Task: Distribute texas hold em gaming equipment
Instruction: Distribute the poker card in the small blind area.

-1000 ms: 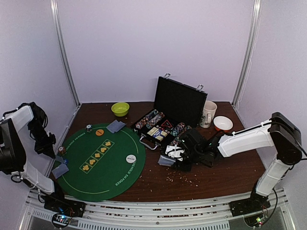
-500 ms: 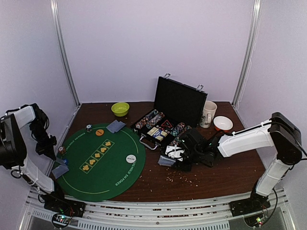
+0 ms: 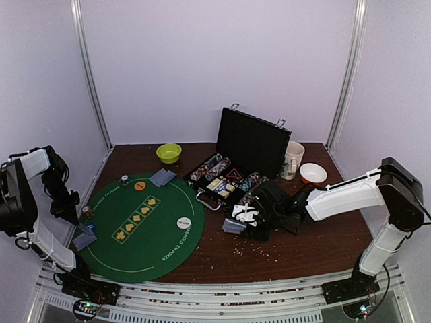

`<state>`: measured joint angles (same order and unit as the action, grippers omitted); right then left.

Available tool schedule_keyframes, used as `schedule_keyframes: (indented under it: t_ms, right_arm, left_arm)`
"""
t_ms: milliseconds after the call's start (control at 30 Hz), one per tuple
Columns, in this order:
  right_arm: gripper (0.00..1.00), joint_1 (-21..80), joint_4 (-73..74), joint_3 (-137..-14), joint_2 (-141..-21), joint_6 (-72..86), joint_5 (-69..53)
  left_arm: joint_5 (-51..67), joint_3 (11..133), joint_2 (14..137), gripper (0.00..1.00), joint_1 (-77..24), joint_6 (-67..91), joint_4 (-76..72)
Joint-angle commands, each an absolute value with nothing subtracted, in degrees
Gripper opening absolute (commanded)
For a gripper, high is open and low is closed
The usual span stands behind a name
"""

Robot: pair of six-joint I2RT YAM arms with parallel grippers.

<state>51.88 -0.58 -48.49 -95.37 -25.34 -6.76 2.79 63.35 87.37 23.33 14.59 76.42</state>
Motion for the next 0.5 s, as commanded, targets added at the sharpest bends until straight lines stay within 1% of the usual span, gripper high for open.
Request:
schedule_keyframes:
  t_ms: [0, 67, 100, 200, 233, 333, 400, 467]
  right_arm:
    - [0.54, 51.71, -0.62, -48.38, -94.24, -25.66, -6.16]
    - [0.54, 51.73, -0.62, -48.42, -94.22, -25.66, -6.25]
    - [0.54, 51.71, -0.57, -48.43, -94.24, -25.66, -6.24]
    - [0.54, 51.75, -0.48, -48.42, -94.31, -25.74, -6.29]
    - [0.54, 51.71, -0.45, -48.45, -94.31, -25.75, -6.32]
    - [0.54, 51.7, -0.24, -48.6, -94.19, -25.83, -6.33]
    - [0.54, 51.74, -0.12, -48.56, -94.16, -25.92, -6.25]
    - [0.54, 51.69, -0.09, -48.56, -94.11, -25.93, -6.23]
  left_arm:
    - [3.09, 62.68, 87.97, 0.08, 24.03, 14.31, 76.02]
    - [3.07, 62.58, 87.98, 0.1, 24.04, 14.41, 75.95]
    - [3.08, 62.5, 87.9, 0.14, 24.05, 14.41, 75.94]
    - [2.93, 62.4, 87.48, 0.18, 24.0, 14.57, 76.01]
    - [2.72, 62.4, 87.33, 0.22, 23.99, 14.65, 76.02]
    - [1.41, 62.65, 86.65, 0.42, 24.02, 15.28, 76.3]
    - [0.86, 62.68, 86.32, 0.58, 24.03, 15.68, 76.6]
    - [0.56, 62.52, 86.06, 0.7, 24.0, 15.88, 76.64]
